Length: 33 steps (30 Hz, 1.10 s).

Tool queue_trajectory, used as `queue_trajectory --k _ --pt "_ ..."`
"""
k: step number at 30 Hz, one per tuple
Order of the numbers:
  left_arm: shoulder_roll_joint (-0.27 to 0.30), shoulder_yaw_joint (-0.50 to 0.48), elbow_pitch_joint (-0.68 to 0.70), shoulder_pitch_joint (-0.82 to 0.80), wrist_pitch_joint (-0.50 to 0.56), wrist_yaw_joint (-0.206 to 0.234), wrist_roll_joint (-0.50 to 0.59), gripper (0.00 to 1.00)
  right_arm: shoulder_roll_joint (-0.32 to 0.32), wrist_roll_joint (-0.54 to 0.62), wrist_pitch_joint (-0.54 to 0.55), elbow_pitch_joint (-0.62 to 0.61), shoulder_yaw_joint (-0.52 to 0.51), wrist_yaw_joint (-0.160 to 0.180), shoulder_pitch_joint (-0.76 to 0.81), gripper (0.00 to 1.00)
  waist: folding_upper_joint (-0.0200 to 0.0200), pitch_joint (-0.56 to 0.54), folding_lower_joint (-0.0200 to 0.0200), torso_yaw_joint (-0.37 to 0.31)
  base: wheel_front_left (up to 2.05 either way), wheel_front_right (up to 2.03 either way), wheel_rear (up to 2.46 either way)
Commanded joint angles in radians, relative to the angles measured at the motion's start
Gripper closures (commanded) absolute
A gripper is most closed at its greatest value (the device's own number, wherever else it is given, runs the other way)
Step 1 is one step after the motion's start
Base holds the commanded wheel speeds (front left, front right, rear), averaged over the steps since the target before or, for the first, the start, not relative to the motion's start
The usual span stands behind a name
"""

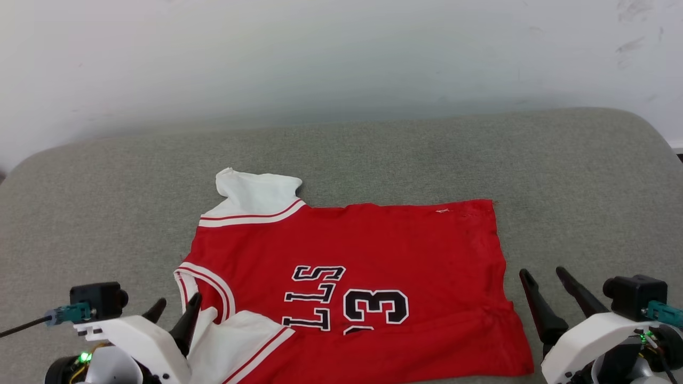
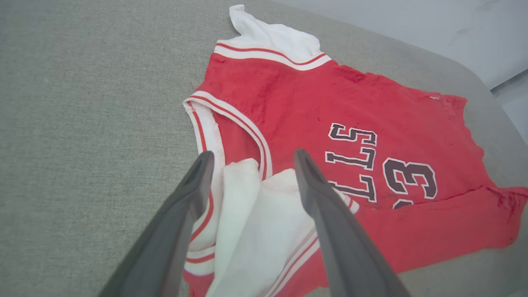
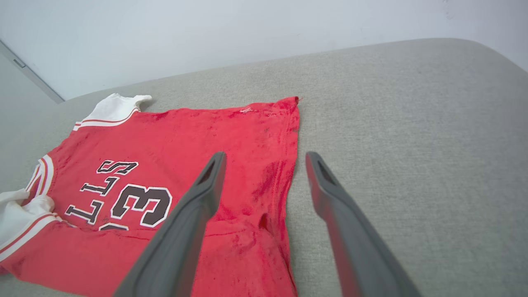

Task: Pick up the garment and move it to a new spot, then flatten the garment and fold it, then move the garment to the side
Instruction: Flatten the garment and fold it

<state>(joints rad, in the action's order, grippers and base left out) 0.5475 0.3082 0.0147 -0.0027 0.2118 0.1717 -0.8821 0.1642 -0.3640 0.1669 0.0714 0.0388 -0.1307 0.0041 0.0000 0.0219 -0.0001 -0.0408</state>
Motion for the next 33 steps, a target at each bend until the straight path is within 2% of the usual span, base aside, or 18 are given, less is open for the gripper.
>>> queue_trajectory --k 1,4,11,19,23,28,33 --pt "-0.005 -0.005 0.009 -0.026 -0.023 0.007 0.021 0.00 -0.007 0.021 -0.034 -0.014 -0.002 0.000 -0.010 0.00 0.0000 0.003 0.0001 -0.009 0.00 0.00 0.00" --pt "-0.014 -0.016 0.019 -0.062 -0.078 0.021 0.057 0.00 -0.020 0.053 -0.091 -0.048 -0.006 0.000 -0.036 0.00 0.0000 0.022 0.0001 -0.026 0.00 0.00 0.00" --pt "-0.009 -0.041 0.004 -0.207 -0.117 0.007 0.089 0.00 -0.051 0.089 -0.142 -0.158 -0.006 0.000 -0.097 0.00 0.0000 0.142 0.0001 -0.080 0.00 0.00 0.00" --pt "0.023 -0.057 -0.080 -0.452 -0.067 -0.050 0.080 0.00 -0.076 0.101 -0.165 -0.209 -0.013 0.000 -0.173 0.00 0.0000 0.307 0.0001 -0.130 0.00 0.00 0.00" --pt "0.069 -0.040 -0.174 -0.589 0.037 -0.104 0.063 0.00 -0.091 0.100 -0.180 -0.205 -0.005 0.000 -0.202 0.00 0.0000 0.370 0.0001 -0.165 0.00 0.00 0.00" --pt "0.146 -0.002 -0.294 -0.735 0.253 -0.161 0.032 0.00 -0.103 0.088 -0.199 -0.177 0.011 0.000 -0.218 0.00 0.0000 0.417 0.0001 -0.206 0.00 0.00 0.00" --pt "0.212 0.036 -0.379 -0.822 0.456 -0.186 0.013 0.00 -0.110 0.065 -0.235 -0.142 0.041 0.000 -0.227 0.00 0.0000 0.449 0.0001 -0.243 0.00 0.00 0.00"
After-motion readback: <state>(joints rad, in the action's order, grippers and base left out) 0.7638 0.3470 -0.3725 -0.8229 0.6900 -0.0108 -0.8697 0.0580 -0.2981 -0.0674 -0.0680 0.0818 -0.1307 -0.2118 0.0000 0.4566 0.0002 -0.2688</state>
